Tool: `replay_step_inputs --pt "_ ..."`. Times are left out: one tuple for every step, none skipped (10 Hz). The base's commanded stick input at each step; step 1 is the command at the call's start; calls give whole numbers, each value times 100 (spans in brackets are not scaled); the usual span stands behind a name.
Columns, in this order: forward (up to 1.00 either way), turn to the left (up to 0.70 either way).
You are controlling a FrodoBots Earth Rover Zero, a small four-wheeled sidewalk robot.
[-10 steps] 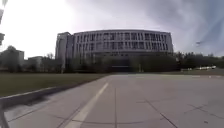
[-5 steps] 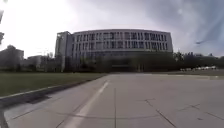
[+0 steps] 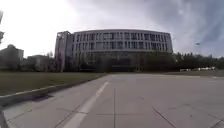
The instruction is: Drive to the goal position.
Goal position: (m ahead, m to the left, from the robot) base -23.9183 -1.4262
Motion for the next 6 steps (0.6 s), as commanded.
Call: replay_step_inputs --pt "-62 0" --pt "-70 0" --pt "-81 0" --pt "-85 0" --pt "-85 0" --pt "-88 0"
